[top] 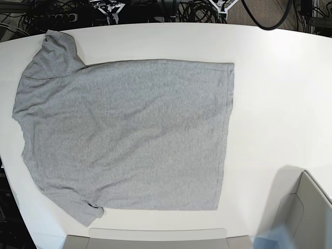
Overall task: Fold the T-shirt properly
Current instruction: 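Move both grippers out from rest toward the shirt's shoulders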
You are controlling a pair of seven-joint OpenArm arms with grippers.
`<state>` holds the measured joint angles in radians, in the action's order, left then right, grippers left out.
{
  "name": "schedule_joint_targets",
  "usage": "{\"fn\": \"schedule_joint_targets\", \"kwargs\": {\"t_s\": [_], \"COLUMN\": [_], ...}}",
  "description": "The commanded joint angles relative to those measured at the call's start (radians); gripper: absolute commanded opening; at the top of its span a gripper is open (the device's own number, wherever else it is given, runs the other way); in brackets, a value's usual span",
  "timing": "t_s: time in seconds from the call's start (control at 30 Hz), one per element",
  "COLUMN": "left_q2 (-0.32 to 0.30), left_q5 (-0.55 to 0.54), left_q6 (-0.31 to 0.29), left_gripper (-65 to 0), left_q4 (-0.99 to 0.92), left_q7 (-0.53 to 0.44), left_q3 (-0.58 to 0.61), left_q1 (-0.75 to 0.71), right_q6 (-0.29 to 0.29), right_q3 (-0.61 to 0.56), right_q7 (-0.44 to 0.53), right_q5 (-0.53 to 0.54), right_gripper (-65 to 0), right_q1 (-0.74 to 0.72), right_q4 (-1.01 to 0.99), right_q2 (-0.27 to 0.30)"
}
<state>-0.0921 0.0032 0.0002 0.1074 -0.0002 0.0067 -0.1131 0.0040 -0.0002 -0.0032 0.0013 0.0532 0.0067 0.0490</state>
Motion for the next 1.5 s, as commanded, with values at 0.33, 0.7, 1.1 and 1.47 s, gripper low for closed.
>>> {"fn": "schedule_joint_targets", "kwargs": {"t_s": [0.33,0.7,1.1,1.47], "left_q2": [-0.008,-0.028,-0.054,-0.054], "left_q5": [0.002,0.004,-0.004,-0.004], "left_q6": [0.004,0.002,0.002,0.008], "left_gripper": [-65.0,-65.0,-65.0,-65.0], "left_q4": [0.001,0.004,0.004,0.346], "left_q7": [-0.001,-0.212,-0.469,-0.441], "left_q3": [0.003,0.005,-0.009,-0.017], "left_q1": [-0.001,-0.05,-0.119,-0.339], "right_q6": [0.009,0.008,0.008,0.003], "right_q3": [-0.001,-0.008,-0.014,-0.139], "right_q7": [0.001,-0.007,-0.005,-0.007], "right_q5": [0.004,0.004,0.004,0.004], "right_gripper": [-65.0,-65.0,-65.0,-65.0], "right_q1": [0.024,0.188,0.328,0.458], "right_q4": [0.003,0.273,0.461,0.652], "right_q2": [-0.018,-0.007,0.055,0.108]}}
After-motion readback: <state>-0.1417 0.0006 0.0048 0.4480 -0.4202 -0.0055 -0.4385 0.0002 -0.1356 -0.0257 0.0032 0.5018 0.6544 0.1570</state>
